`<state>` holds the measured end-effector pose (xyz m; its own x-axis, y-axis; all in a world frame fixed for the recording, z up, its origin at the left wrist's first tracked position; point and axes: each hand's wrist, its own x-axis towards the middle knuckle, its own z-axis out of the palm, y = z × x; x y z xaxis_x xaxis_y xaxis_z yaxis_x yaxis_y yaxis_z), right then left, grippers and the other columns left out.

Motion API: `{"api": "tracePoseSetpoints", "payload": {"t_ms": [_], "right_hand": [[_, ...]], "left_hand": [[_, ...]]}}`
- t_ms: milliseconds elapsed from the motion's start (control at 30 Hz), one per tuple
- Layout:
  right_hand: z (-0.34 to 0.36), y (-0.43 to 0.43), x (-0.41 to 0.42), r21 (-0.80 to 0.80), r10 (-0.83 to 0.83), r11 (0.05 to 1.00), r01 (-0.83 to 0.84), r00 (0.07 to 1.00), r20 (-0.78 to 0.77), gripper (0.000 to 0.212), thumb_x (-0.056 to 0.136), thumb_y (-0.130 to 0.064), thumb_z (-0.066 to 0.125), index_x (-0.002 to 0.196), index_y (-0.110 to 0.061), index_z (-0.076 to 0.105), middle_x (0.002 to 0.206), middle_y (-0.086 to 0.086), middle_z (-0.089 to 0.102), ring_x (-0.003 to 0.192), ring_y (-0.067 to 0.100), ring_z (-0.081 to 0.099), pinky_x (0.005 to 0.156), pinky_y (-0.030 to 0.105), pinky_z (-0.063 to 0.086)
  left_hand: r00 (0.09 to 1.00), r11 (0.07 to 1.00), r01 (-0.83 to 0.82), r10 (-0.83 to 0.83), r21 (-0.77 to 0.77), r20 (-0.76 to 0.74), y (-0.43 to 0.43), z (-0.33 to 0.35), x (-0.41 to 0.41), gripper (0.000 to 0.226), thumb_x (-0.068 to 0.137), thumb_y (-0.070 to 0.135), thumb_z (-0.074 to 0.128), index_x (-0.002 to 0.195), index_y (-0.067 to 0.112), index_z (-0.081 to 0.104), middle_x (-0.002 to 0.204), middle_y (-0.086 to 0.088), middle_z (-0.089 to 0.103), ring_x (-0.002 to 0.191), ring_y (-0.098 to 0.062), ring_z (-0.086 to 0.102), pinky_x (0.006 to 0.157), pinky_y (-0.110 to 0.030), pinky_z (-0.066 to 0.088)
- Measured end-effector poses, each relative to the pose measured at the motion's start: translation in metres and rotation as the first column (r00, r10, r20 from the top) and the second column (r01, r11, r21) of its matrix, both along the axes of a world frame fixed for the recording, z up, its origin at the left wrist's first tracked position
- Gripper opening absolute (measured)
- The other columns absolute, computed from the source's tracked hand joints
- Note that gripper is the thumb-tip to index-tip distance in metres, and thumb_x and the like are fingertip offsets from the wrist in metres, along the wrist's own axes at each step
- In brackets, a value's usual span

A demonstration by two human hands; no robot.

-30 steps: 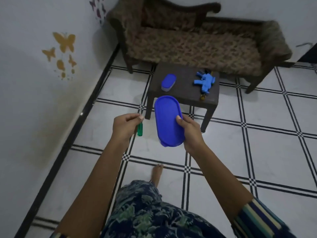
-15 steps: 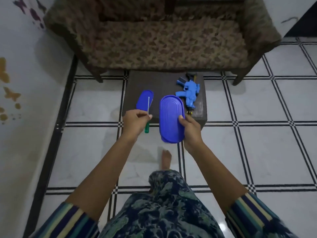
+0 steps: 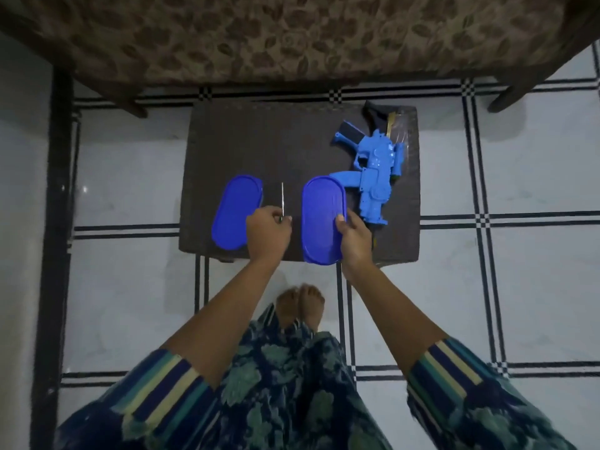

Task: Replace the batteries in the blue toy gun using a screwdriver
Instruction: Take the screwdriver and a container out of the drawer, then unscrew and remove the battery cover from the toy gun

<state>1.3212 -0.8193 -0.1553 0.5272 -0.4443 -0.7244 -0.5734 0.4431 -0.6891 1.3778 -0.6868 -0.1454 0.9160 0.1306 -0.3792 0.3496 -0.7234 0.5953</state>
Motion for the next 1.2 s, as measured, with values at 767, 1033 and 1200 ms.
{"api": "tracePoseSetpoints", "payload": {"t_ms": [767, 1033, 1200], "right_hand": [[-0.085, 0.029, 0.05, -0.4, 0.088, 0.91, -0.113, 0.993, -0.082, 0.035, 0.101, -0.029, 0.05, 0.129, -0.01, 0.061, 0.119, 0.003, 0.067, 0.101, 0.013, 0.061, 0.079, 0.023, 0.049], [0.032, 0.004, 0.039, -0.748, 0.519, 0.428, -0.507, 0.815, -0.255, 0.037, 0.099, -0.019, 0.043, 0.124, -0.001, 0.062, 0.132, 0.019, 0.059, 0.126, 0.033, 0.05, 0.11, 0.044, 0.038], [0.144, -0.014, 0.024, -0.887, 0.557, 0.171, -0.428, 0.785, -0.271, 0.036, 0.089, -0.012, 0.051, 0.117, 0.004, 0.065, 0.123, 0.026, 0.063, 0.113, 0.042, 0.059, 0.104, 0.055, 0.042]], "left_hand": [[0.98, 0.969, 0.196, -0.19, 0.147, -0.054, 0.001, -0.113, 0.039, 0.02, 0.094, 0.01, 0.05, 0.107, 0.002, 0.062, 0.103, -0.015, 0.06, 0.089, -0.028, 0.06, 0.07, -0.031, 0.047], [0.928, 0.931, 0.353, -0.361, 0.094, 0.094, -0.003, 0.02, 0.024, 0.03, 0.098, 0.015, 0.038, 0.108, 0.001, 0.063, 0.115, -0.016, 0.061, 0.099, -0.033, 0.06, 0.082, -0.042, 0.052], [0.795, 0.845, 0.512, -0.534, 0.155, 0.286, -0.008, 0.125, 0.028, 0.049, 0.092, 0.025, 0.03, 0.109, -0.003, 0.066, 0.122, -0.025, 0.061, 0.113, -0.038, 0.059, 0.103, -0.047, 0.043]]}}
